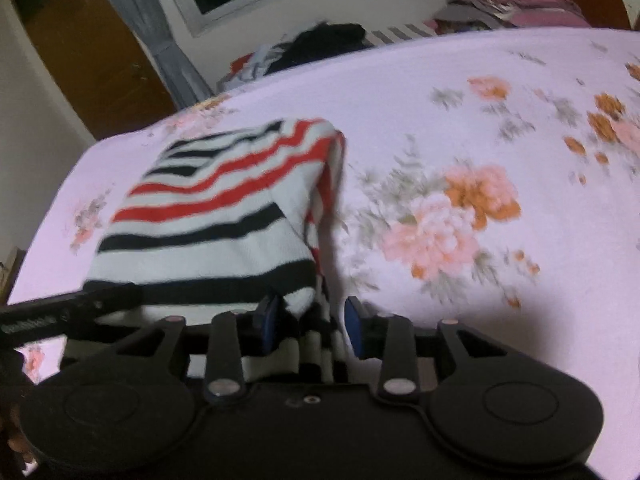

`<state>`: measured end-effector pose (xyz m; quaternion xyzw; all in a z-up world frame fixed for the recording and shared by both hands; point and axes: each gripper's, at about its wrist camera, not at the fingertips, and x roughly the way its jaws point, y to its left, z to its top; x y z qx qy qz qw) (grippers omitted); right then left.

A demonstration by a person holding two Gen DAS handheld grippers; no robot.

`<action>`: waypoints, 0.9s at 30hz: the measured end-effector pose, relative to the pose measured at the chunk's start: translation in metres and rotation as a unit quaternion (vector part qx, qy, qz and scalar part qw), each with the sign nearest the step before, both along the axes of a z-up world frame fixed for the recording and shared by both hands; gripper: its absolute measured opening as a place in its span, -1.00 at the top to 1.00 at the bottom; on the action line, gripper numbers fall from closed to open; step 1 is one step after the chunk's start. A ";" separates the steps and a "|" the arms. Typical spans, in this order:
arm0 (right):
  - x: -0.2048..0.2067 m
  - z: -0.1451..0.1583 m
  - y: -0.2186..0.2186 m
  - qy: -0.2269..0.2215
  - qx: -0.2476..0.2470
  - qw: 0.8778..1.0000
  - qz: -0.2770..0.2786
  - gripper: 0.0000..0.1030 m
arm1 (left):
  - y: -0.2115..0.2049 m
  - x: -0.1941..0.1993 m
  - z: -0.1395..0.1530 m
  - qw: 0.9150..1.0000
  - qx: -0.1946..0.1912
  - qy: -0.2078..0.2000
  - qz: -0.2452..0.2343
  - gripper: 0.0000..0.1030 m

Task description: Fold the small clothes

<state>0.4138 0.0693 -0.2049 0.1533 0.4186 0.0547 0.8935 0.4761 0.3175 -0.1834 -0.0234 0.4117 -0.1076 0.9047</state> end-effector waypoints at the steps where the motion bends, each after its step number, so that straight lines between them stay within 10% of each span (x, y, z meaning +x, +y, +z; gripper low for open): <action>1: -0.003 -0.002 0.000 0.002 0.006 1.000 -0.005 0.29 | -0.001 0.000 0.000 1.000 0.001 0.002 -0.003 -0.65; 14: -0.011 -0.009 -0.004 0.015 0.028 0.999 -0.024 0.23 | 0.000 0.001 -0.010 0.996 0.011 0.078 0.028 -1.00; 27: -0.054 0.044 -0.018 -0.026 0.009 1.000 0.001 -0.27 | -0.014 -0.053 0.038 0.993 0.068 0.014 0.095 -1.00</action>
